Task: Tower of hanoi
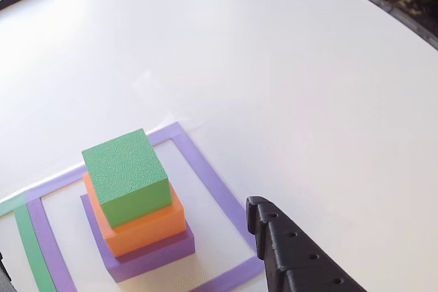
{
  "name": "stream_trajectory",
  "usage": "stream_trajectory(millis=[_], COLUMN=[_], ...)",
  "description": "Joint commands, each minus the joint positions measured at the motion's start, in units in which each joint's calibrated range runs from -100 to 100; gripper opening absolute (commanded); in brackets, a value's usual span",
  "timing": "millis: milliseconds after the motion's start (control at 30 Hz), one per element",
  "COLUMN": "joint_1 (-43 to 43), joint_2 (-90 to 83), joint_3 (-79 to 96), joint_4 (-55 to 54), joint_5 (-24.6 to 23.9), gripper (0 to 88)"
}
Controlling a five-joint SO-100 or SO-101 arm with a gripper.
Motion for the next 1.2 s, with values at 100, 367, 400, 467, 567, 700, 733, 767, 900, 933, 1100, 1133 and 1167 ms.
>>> stream_trajectory(millis=[100,367,400,467,567,700,733,767,900,933,1100,1133,1167], joint_1=[0.57,-0.12,-0.42,-1.03,-2.18,-3.09,-3.24,-3.32,-3.32,-3.32,-3.55,-3.70,-3.93], joint_2=[9.97,23.59,25.11,27.52,31.52,36.49,37.37,38.17,40.82,41.30,43.62,44.02,44.34], joint_3=[2.15,0.42,0.15,-0.30,-1.39,-4.76,-5.76,-6.76,-9.57,-10.03,-11.66,-11.84,-12.12], joint_4=[-17.14,-31.55,-33.16,-35.51,-39.07,-41.66,-41.74,-41.74,-41.74,-41.74,-42.63,-42.80,-42.96], joint_5=[0.00,0.00,0.00,0.00,0.00,0.00,0.00,0.00,0.00,0.00,0.00,0.00,0.00], gripper=[46.7,46.3,46.2,46.2,46.3,46.3,46.5,46.5,46.5,46.4,46.2,46.1,45.8])
